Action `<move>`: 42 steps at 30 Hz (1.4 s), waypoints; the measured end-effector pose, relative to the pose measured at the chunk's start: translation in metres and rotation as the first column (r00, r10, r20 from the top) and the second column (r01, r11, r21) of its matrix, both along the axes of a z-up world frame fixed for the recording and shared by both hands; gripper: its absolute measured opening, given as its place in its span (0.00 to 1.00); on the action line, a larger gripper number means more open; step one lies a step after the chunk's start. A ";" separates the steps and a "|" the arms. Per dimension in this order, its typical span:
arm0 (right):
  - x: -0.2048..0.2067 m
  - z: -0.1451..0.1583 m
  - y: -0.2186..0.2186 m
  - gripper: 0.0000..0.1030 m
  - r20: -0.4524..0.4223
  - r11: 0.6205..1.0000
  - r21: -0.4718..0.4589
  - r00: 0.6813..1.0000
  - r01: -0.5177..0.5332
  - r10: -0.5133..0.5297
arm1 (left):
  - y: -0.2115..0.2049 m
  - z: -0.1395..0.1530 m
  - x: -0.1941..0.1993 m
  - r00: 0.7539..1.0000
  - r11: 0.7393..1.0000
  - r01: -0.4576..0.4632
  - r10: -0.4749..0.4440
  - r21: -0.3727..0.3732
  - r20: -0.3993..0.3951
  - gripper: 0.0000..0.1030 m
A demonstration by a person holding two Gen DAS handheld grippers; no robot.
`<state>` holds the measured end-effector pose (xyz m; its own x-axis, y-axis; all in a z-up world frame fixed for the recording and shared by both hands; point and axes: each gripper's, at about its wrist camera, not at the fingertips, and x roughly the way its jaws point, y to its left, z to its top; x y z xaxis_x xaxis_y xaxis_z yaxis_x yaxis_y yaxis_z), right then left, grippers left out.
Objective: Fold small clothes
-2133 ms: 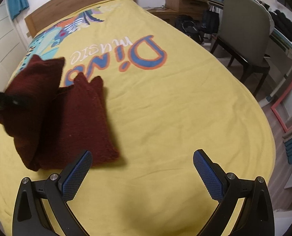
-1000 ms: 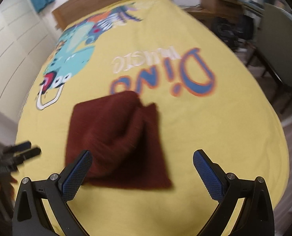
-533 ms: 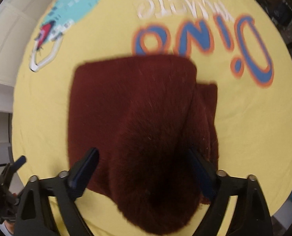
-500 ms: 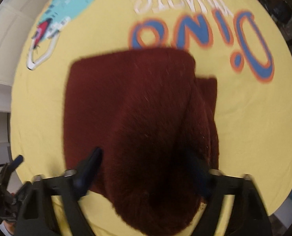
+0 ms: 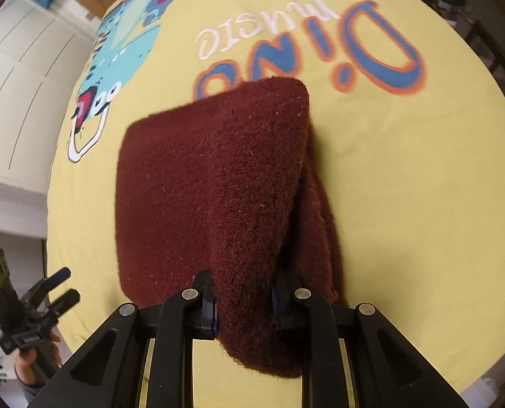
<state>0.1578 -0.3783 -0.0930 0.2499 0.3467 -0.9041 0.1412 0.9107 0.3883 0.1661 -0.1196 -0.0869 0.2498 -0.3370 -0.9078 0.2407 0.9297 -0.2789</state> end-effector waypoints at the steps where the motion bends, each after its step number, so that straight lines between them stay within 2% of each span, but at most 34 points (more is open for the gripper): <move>1: -0.008 -0.005 -0.005 0.20 -0.005 1.000 0.004 1.000 0.009 -0.009 | -0.003 -0.001 -0.001 1.000 1.000 0.006 -0.006 -0.003 -0.002 0.99; 5: -0.019 -0.027 -0.011 0.21 -0.033 0.999 -0.015 0.999 0.038 -0.039 | -0.010 -0.007 0.002 1.000 1.000 0.007 -0.007 -0.010 -0.023 0.99; 9: -0.019 -0.041 -0.009 0.38 -0.057 0.997 -0.072 0.997 0.041 -0.045 | -0.009 -0.012 0.004 0.999 1.000 -0.002 0.002 -0.003 -0.035 0.99; 10: -0.019 -0.042 -0.009 0.43 -0.053 0.996 -0.071 0.997 0.048 -0.052 | -0.008 -0.014 0.004 0.999 1.000 -0.002 0.002 0.003 -0.040 0.99; 14: -0.022 -0.040 -0.016 0.51 -0.041 0.996 -0.022 0.995 0.091 -0.092 | -0.010 -0.017 0.009 0.999 0.999 -0.013 0.014 0.029 -0.048 0.99; 17: -0.020 -0.034 -0.015 0.63 -0.040 0.996 -0.024 0.995 0.086 -0.087 | -0.019 -0.015 0.011 0.999 0.999 -0.007 0.009 0.033 -0.040 0.99; 19: -0.019 -0.027 -0.015 0.81 -0.036 0.995 -0.068 0.996 0.074 -0.076 | -0.026 -0.013 0.013 1.000 0.999 0.006 -0.004 0.046 -0.025 0.99; 21: -0.018 -0.024 -0.014 0.81 -0.035 0.989 -0.134 0.997 0.061 -0.066 | -0.032 -0.013 0.016 1.000 0.999 0.010 -0.009 0.048 -0.022 0.99; 25: -0.019 -0.028 -0.015 0.82 -0.047 0.991 -0.115 0.996 0.068 -0.074 | -0.059 -0.015 0.039 0.999 0.996 0.040 -0.038 0.086 -0.030 0.99; 29: -0.023 -0.027 -0.014 0.83 -0.052 0.990 -0.123 0.996 0.063 -0.070 | -0.083 -0.025 0.062 0.995 0.996 0.053 -0.047 0.077 -0.083 0.99; 31: -0.025 -0.019 -0.014 0.84 -0.040 0.990 -0.130 0.997 0.057 -0.062 | -0.090 -0.029 0.070 0.993 0.996 0.057 -0.049 0.075 -0.104 0.99; 34: -0.021 0.005 -0.008 0.84 0.025 0.990 -0.137 0.999 0.042 -0.039 | -0.101 -0.038 0.078 0.991 0.995 0.066 -0.057 0.072 -0.124 0.99; 35: -0.017 0.012 -0.006 0.85 0.044 0.989 -0.142 0.998 0.040 -0.034 | -0.102 -0.040 0.080 0.990 0.995 0.065 -0.055 0.074 -0.127 0.99; 37: -0.006 0.019 -0.001 1.00 0.067 0.989 -0.148 0.998 0.026 -0.016 | -0.104 -0.047 0.085 0.990 0.996 0.049 -0.038 0.080 -0.134 0.99; 42: 0.017 -0.006 0.011 1.00 0.016 0.981 -0.189 0.999 -0.038 0.042 | -0.106 -0.060 0.087 0.987 0.994 0.046 -0.030 0.095 -0.156 0.99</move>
